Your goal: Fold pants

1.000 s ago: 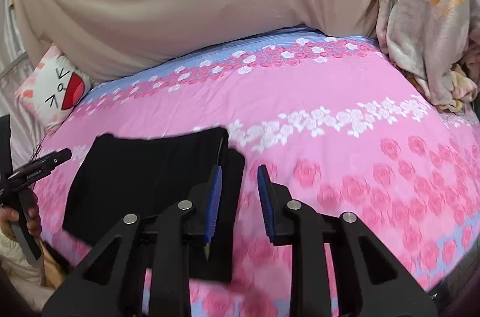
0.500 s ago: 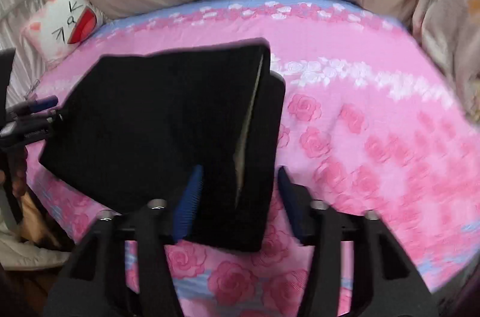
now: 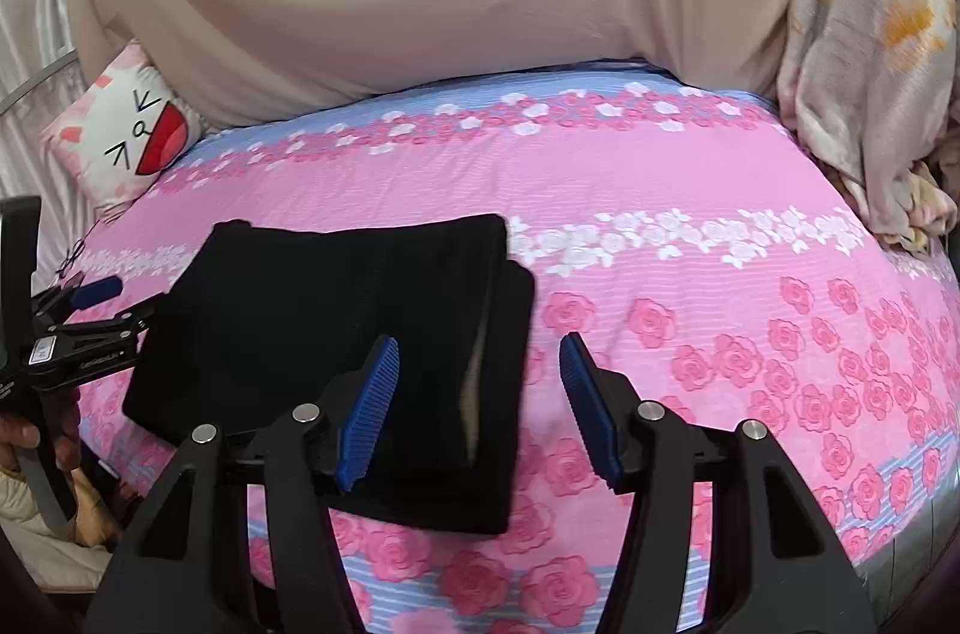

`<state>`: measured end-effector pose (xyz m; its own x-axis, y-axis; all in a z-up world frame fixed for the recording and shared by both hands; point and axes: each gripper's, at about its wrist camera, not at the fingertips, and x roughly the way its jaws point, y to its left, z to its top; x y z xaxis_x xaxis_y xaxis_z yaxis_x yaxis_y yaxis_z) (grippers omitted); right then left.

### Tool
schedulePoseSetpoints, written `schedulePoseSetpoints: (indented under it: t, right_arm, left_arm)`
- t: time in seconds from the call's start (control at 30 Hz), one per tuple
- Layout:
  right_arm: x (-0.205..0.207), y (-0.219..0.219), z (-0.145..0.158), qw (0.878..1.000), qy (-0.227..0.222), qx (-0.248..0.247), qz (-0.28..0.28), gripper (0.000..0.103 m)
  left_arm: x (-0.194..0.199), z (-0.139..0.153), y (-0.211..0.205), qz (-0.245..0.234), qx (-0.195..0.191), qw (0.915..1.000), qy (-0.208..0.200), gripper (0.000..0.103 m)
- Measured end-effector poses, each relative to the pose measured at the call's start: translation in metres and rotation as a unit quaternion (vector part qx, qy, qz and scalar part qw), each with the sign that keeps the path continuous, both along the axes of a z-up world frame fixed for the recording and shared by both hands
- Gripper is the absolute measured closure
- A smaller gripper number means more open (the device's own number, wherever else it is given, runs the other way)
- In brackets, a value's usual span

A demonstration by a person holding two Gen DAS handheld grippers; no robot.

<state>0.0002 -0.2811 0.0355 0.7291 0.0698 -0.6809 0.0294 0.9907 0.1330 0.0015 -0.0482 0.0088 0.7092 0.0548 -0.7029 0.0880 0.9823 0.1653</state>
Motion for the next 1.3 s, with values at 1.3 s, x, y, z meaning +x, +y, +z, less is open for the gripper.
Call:
schedulePoseSetpoints:
  t: [1.3]
  right_arm:
    - [0.049, -0.052, -0.059, 0.973, 0.118, 0.194, 0.049, 0.016]
  left_arm:
    - [0.065, -0.044, 0.097, -0.023, -0.307, 0.9286, 0.207, 0.016]
